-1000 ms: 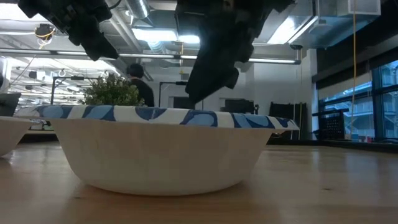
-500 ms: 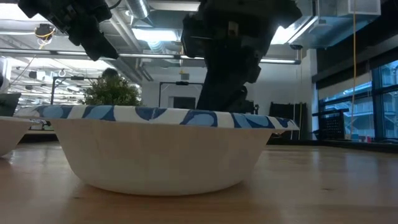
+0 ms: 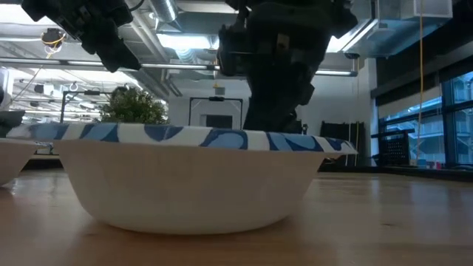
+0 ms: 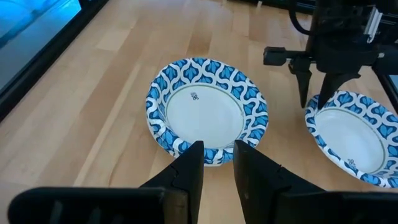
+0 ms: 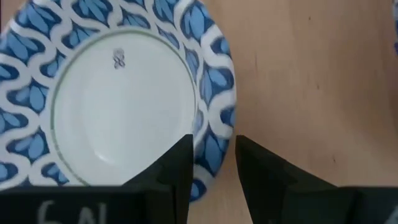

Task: Nest bowls inside each other
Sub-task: Stack the white patterned bowl on top of the top white patterned bowl

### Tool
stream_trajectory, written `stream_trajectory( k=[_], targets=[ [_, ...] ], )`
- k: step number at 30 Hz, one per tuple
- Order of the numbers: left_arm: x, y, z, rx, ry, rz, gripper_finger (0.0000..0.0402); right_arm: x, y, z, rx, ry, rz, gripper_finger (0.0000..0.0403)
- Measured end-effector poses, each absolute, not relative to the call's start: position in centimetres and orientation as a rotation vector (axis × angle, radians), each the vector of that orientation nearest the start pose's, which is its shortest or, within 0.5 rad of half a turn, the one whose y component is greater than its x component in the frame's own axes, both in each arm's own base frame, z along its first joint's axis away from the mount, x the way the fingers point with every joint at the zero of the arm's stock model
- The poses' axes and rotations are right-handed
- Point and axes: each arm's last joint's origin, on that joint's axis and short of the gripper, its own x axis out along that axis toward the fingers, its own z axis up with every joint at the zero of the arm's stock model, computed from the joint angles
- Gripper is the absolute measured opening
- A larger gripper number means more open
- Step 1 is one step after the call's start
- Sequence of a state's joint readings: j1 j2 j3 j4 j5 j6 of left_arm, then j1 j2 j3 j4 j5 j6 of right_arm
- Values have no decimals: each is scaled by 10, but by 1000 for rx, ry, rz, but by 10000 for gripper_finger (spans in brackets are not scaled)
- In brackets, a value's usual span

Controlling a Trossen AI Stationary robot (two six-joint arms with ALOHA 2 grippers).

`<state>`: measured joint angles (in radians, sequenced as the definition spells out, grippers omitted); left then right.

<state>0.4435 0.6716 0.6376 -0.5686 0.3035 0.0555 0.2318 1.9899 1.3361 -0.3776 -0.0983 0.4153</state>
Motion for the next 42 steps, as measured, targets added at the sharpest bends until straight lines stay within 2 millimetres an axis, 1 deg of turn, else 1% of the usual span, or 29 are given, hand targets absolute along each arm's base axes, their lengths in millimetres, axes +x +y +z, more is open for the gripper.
stream_trajectory(
  k=[9,11,14,18,20,24,26,34,42],
  targets=[
    [129,52,265,-165,566,127,81,397,96,159,303,1081,81,121],
    [129,52,265,-164,566,128,81,397,96,159,303,1081,81,114],
    [129,52,265,-164,566,127,81,397,96,159,304,1083,83,83],
    [129,52,265,-164,566,127,81,396,96,159,306,1088,91,22],
    [129,52,265,-165,566,128,81,396,96,159,307,1088,90,10],
    [129,52,265,-164,566,127,81,396,95,159,316,1090,82,13],
    [129,52,265,-164,566,127,81,397,94,159,324,1093,92,8],
    [129,52,265,-165,566,127,81,399,82,161,367,1107,119,5],
    [129,52,265,-165,566,127,81,412,71,183,321,1062,145,5]
  ],
)
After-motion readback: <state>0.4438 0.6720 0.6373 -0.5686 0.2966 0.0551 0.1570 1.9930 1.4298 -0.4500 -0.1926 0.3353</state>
